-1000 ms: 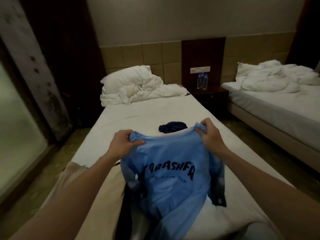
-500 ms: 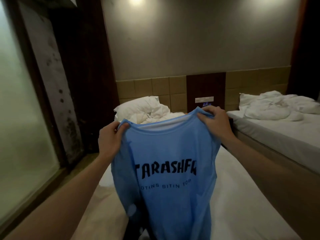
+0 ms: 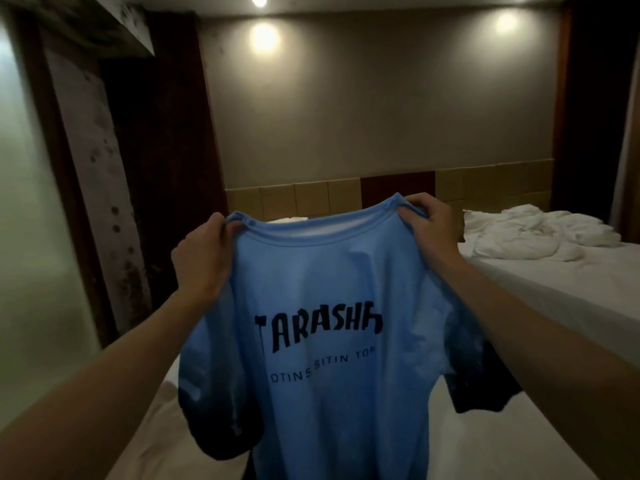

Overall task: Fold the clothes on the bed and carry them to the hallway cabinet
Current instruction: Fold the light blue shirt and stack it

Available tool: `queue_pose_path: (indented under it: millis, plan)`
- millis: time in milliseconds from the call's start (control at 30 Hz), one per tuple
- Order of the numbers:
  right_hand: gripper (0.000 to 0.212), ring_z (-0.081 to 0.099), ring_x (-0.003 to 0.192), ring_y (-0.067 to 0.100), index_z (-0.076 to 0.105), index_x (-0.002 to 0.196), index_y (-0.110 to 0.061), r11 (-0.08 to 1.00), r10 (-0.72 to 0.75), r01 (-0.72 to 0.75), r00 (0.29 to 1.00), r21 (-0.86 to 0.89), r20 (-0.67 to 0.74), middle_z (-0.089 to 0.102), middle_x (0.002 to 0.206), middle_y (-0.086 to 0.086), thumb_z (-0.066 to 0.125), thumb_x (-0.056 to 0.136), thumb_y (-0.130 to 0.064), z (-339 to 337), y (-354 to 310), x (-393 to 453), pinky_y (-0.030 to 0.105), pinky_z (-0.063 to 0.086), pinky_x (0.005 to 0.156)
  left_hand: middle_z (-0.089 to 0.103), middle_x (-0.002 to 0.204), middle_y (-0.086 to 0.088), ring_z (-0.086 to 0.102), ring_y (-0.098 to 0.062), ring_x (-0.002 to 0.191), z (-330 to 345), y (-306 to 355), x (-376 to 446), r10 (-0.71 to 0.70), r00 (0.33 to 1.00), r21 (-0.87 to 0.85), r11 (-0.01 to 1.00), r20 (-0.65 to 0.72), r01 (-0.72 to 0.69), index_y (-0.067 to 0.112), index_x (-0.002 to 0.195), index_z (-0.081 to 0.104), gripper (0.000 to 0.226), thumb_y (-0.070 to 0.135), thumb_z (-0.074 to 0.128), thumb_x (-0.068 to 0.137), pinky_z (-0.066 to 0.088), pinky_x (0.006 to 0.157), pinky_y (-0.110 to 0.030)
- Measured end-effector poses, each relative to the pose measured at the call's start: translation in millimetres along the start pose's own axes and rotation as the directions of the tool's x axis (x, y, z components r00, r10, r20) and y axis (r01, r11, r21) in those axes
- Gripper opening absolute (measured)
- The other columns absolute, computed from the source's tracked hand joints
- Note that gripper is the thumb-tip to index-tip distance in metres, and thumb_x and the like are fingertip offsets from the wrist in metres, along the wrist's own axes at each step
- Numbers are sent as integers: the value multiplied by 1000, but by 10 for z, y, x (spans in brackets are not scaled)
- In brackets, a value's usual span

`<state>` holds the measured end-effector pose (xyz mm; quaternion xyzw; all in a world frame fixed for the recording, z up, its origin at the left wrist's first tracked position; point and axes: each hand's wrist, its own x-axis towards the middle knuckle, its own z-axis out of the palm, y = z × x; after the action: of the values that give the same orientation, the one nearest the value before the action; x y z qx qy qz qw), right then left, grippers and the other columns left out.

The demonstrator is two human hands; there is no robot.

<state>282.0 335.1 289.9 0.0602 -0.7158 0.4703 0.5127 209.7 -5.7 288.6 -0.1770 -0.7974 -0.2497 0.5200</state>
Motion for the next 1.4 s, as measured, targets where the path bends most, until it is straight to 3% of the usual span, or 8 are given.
queue_pose_path:
  millis: [267, 433, 567, 700, 900, 1133, 1267, 1400]
  plan:
    - [7, 60, 92, 11, 68, 91, -30, 981, 82, -73, 996, -178, 47, 67, 93, -5, 70, 88, -24, 319, 958, 191, 28, 46, 83, 56, 70, -6, 55, -26, 60, 1003, -394, -22, 67, 982, 107, 990, 177, -87, 15, 78, 46, 37, 42, 41, 102, 38, 53, -36]
    - [6, 63, 94, 17, 69, 87, -35, 927, 247, -214, 966, -307, 72, 69, 93, -4, 68, 84, -40, 630, 2060, 257, 41, 54, 86, 60, 84, -19, 57, -40, 79, 2169, -678, -247, 6, 933, 57, 998, 361, -29, 12, 81, 46, 16, 9, 51, 96, 38, 63, -41]
    - [8, 66, 88, 20, 69, 89, -23, 891, 292, -245, 954, -382, 68, 70, 88, -2, 67, 87, -30, 966, 3002, 183, 47, 53, 84, 60, 80, -23, 56, -43, 81, 3199, -919, -537, -38, 859, 94, 995, 510, -12, 6, 81, 53, 12, 1, 53, 91, 30, 65, -39]
    - [5, 65, 94, 28, 68, 91, -22, 791, 413, -299, 905, -534, 105, 72, 93, 5, 63, 91, -23, 1282, 3978, -23, 50, 47, 90, 59, 78, -23, 54, -41, 79, 4201, -1218, -986, -108, 799, 79, 994, 591, 76, 11, 77, 47, 21, 7, 52, 97, 29, 65, -38]
    - [9, 58, 101, 27, 67, 92, -23, 645, 606, -373, 781, -667, 149, 66, 91, -1, 58, 94, -24, 1714, 5207, -560, 37, 23, 83, 57, 82, -20, 51, -38, 80, 5287, -1675, -1934, -165, 705, 85, 985, 689, 147, 12, 79, 45, 17, 7, 53, 94, 28, 67, -38]
    - [14, 58, 100, 34, 69, 94, -16, 525, 716, -359, 676, -772, 172, 70, 95, 9, 59, 94, -26, 1870, 5899, -1145, 37, 26, 83, 53, 74, -14, 44, -29, 72, 5672, -1778, -2356, -158, 788, 11, 982, 595, 188, 11, 76, 46, 26, 23, 39, 98, 29, 65, -40]
    - [26, 58, 104, 39, 67, 108, -10, 528, 719, -277, 649, -803, 249, 67, 110, 16, 59, 95, -31, 1827, 5877, -1262, 46, 42, 88, 59, 96, -10, 50, -29, 91, 5446, -1789, -2269, -274, 756, 65, 953, 594, 295, 7, 94, 55, 25, 26, 41, 103, 33, 83, -40]
    - [44, 49, 124, 39, 47, 139, -5, 546, 736, -328, 627, -771, 255, 52, 138, 21, 49, 101, -26, 1599, 5568, -1195, 48, 40, 104, 55, 115, -16, 53, -36, 107, 4946, -1852, -2248, -408, 671, 195, 908, 619, 372, 5, 112, 55, 35, 35, 40, 104, 38, 92, -47]
